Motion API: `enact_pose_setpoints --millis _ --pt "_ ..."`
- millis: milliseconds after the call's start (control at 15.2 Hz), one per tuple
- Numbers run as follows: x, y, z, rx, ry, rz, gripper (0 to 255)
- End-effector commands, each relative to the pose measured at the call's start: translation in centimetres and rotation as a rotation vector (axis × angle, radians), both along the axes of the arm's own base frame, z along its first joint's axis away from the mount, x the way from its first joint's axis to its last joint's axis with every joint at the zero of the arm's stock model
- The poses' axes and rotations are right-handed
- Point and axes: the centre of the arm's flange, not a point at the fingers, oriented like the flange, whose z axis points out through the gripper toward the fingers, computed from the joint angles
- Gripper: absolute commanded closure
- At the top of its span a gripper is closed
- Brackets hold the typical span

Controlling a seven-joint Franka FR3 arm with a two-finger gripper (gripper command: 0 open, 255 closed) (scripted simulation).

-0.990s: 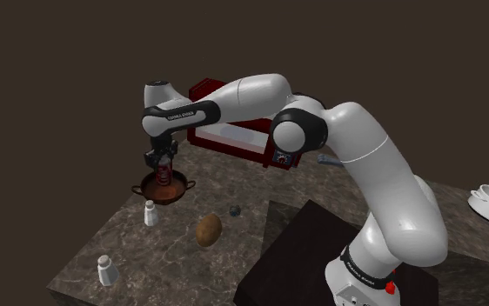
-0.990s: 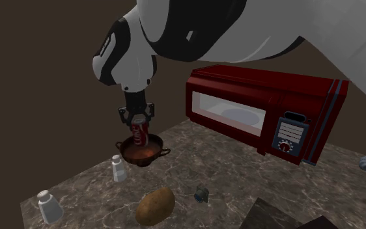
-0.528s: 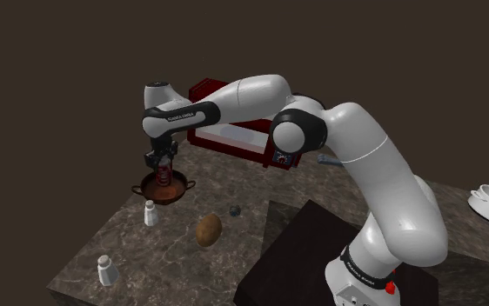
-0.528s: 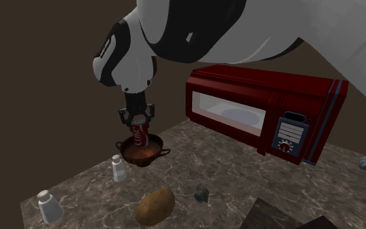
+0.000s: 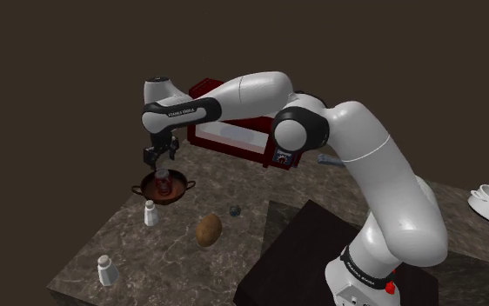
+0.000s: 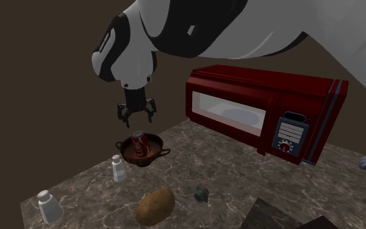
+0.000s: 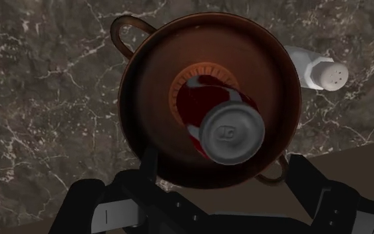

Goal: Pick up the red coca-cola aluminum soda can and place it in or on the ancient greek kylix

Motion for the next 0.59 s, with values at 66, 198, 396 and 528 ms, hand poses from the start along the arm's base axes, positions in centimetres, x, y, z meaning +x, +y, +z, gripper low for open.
enact_pose_setpoints --millis 66,198,396,528 --pt "0.0 0.1 3.6 0.0 0.0 0.0 0" --pt "0.0 0.1 3.6 0.0 0.0 0.0 0" --pt "0.0 0.1 3.6 0.0 0.0 0.0 0" --pt "0.0 0.1 3.6 0.0 0.0 0.0 0"
